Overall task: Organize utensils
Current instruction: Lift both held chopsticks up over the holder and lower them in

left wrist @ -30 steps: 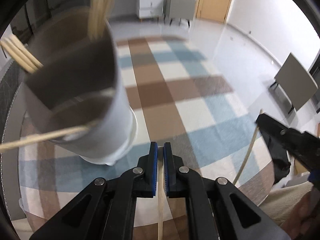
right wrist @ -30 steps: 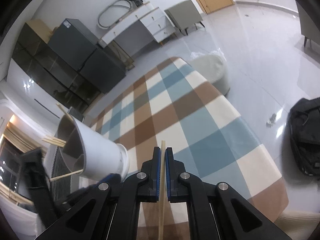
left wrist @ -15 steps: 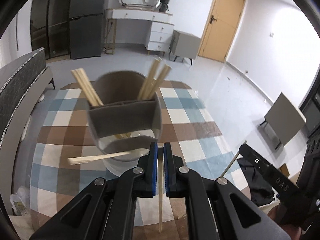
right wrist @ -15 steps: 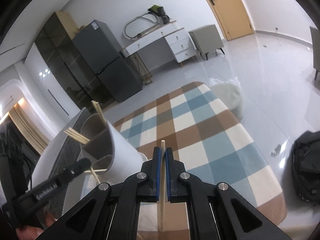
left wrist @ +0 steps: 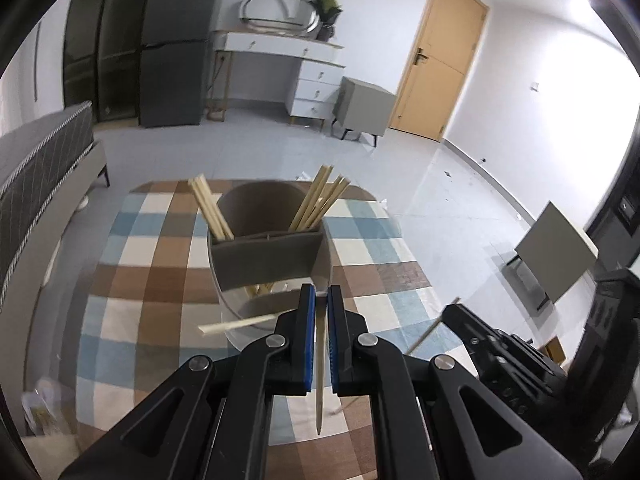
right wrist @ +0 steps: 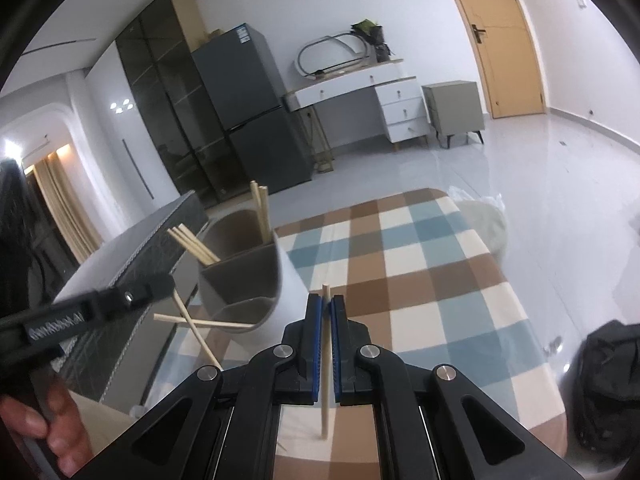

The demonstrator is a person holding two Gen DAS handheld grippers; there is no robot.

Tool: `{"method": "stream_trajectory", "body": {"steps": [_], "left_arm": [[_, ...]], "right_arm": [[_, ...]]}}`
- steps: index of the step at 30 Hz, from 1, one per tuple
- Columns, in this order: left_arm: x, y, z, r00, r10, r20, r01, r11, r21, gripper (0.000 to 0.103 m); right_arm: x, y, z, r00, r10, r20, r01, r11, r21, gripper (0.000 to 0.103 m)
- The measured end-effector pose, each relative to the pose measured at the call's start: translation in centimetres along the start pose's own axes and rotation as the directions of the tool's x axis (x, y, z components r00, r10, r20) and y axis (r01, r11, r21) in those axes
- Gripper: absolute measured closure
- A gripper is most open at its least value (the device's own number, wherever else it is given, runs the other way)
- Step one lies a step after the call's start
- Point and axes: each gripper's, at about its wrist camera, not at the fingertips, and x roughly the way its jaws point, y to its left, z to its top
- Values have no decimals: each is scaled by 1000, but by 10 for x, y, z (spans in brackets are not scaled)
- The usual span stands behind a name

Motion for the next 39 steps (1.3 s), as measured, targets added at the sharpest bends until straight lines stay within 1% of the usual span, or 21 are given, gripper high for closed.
{"method": "stream_trajectory", "body": {"steps": [2, 7, 13, 17, 21, 25, 29, 33, 36, 39], "left_arm": [[-5, -2, 4, 1000, 0, 1, 0, 1000, 24, 101], [-18, 0, 14, 1000, -16, 13, 16, 1000, 27, 101], [-40, 4, 38, 997, -33, 76, 31, 999, 20, 101], [-50, 13, 58, 993, -37, 112, 37, 999, 0, 101], [-55, 20, 78, 990, -57, 132, 60, 998, -16, 101], [-59, 26, 103, 983, -62, 173, 66, 998, -16, 101], [-59, 35, 126, 975, -57, 216, 64, 998, -24, 101], [-51, 43, 139, 966, -53, 252, 60, 998, -21, 101], [-40, 48, 142, 965, -47, 259, 53, 999, -14, 101], [-28, 57, 143, 966, -50, 254, 56, 998, -15, 101]], "right_arm": [[-2, 2, 1, 1000, -1, 8, 1, 1000, 2, 99], [-7, 8, 5, 999, 8, 31, -8, 1000, 0, 100], [-24, 16, 17, 996, 39, 84, -38, 999, -8, 100], [-38, 20, 36, 989, 63, 132, -63, 998, -2, 99], [-50, 26, 64, 978, 85, 192, -83, 996, -21, 99], [-54, 29, 105, 964, 110, 244, -111, 994, -8, 99], [-50, 41, 138, 951, 136, 278, -129, 991, -41, 99], [-35, 59, 163, 940, 159, 300, -135, 986, -100, 99], [-20, 70, 174, 936, 178, 303, -145, 981, -128, 99], [0, 78, 177, 939, 194, 283, -158, 977, -144, 99]]}}
